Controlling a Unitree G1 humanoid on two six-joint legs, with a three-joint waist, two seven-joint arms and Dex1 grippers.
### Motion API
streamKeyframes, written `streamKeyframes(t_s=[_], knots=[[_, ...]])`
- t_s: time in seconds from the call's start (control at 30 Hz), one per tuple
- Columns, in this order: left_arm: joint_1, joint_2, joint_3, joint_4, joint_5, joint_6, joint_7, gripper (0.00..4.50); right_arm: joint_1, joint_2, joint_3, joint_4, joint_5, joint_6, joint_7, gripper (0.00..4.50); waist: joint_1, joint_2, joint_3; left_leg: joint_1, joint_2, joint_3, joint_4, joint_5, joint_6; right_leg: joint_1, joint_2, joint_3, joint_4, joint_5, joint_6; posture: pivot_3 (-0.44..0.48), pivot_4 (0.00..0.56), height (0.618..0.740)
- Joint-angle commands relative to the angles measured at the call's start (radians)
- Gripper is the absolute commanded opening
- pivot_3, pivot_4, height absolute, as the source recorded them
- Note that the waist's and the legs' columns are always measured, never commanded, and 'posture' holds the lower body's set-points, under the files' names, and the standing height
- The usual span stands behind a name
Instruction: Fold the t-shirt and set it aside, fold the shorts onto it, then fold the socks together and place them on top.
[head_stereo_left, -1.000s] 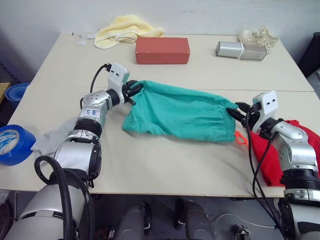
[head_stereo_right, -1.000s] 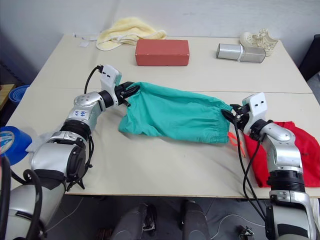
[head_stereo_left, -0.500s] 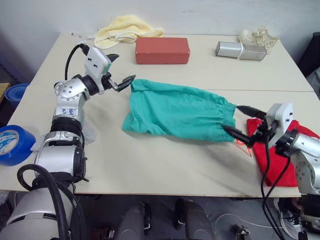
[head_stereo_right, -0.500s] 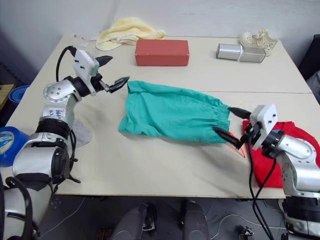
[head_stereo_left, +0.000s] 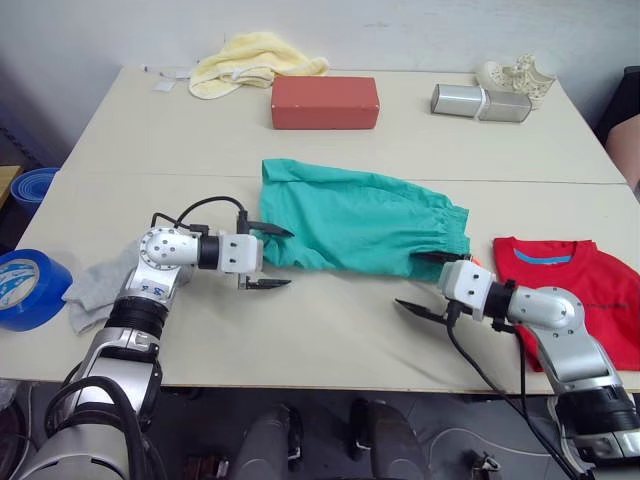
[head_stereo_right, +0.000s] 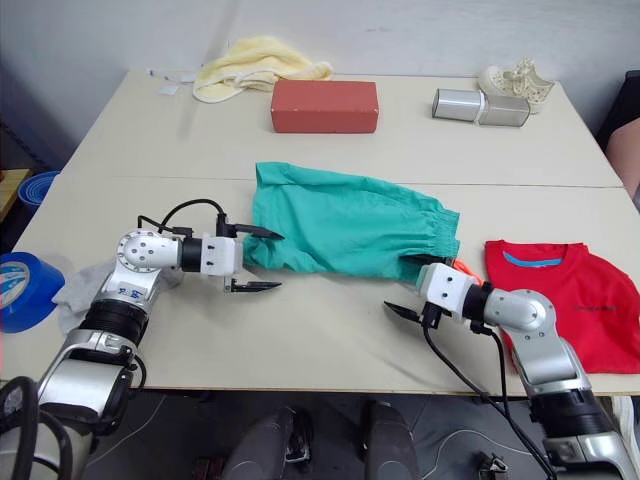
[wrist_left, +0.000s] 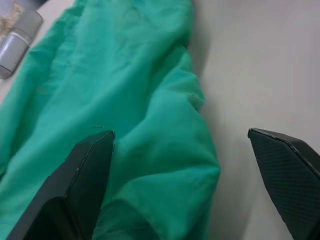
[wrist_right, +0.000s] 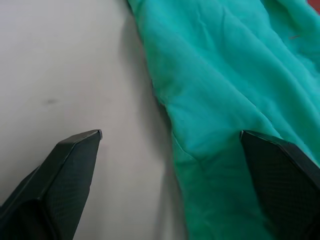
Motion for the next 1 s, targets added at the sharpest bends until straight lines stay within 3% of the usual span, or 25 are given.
streamKeyframes(t_s=[0.03,0.13,0.3,0.43,0.47,0.63,0.8,1.0], knots=[[-0.034,0.041,-0.023,0.067,0.119,-0.018,0.140,4.49,-0.030,0.000,0.016,0.043,-0.043,-0.051,-0.034,4.33,0.001,0.000,0.000,0.000,0.000,0.000,0.000,0.000,0.000,0.000,0.000,0.000,0.000,0.000,0.000,0.000,0.150,0.740],[-0.059,0.046,-0.048,0.139,0.179,-0.011,0.247,4.50,-0.053,-0.006,0.026,0.093,-0.078,-0.085,-0.064,3.56,0.000,0.000,0.000,0.004,0.000,0.000,0.000,0.000,0.001,0.003,-0.001,0.000,-0.001,0.000,0.000,0.000,0.150,0.740],[-0.094,0.048,-0.096,0.238,0.251,0.016,0.373,3.30,-0.074,-0.016,0.028,0.146,-0.122,-0.155,-0.105,1.83,0.000,0.000,0.000,0.011,0.000,-0.003,0.000,-0.002,0.000,0.010,-0.003,0.004,0.000,-0.001,-0.001,0.000,0.150,0.740],[-0.084,0.031,-0.090,0.265,0.188,0.030,0.308,2.09,-0.076,-0.019,0.021,0.161,-0.117,-0.180,-0.107,0.44,-0.002,0.001,-0.001,0.015,0.001,-0.002,-0.001,-0.004,-0.006,0.011,-0.003,0.006,0.002,-0.001,-0.002,0.000,0.150,0.740],[-0.059,0.021,-0.059,0.236,0.099,0.088,0.204,1.74,-0.062,-0.028,0.009,0.151,-0.101,-0.182,-0.098,0.06,-0.003,0.001,-0.001,0.015,0.001,-0.002,-0.001,-0.004,-0.006,0.011,-0.003,0.006,0.002,-0.001,-0.002,0.000,0.150,0.740],[0.049,0.070,0.024,0.046,-0.111,0.248,-0.030,0.16,0.022,-0.083,-0.039,0.075,-0.017,-0.204,-0.054,0.00,-0.010,0.001,-0.001,0.015,0.002,-0.001,-0.001,-0.003,-0.003,0.010,-0.002,0.006,0.002,-0.003,-0.005,0.000,0.150,0.740],[0.274,0.178,0.057,-0.328,-0.338,0.378,-0.277,0.06,0.167,-0.154,-0.077,-0.046,0.097,-0.203,0.033,0.00,-0.028,0.001,-0.001,0.014,0.003,-0.001,-0.004,-0.003,-0.004,0.010,0.001,0.005,0.002,-0.003,-0.005,0.000,0.150,0.740],[0.496,0.258,0.108,-0.622,-0.381,0.463,-0.234,0.06,0.383,-0.206,-0.117,-0.207,0.246,-0.196,0.133,0.00,-0.017,0.001,0.000,0.016,0.003,-0.002,-0.005,-0.007,-0.008,0.012,-0.002,0.006,-0.003,-0.003,-0.005,0.000,0.150,0.740]])
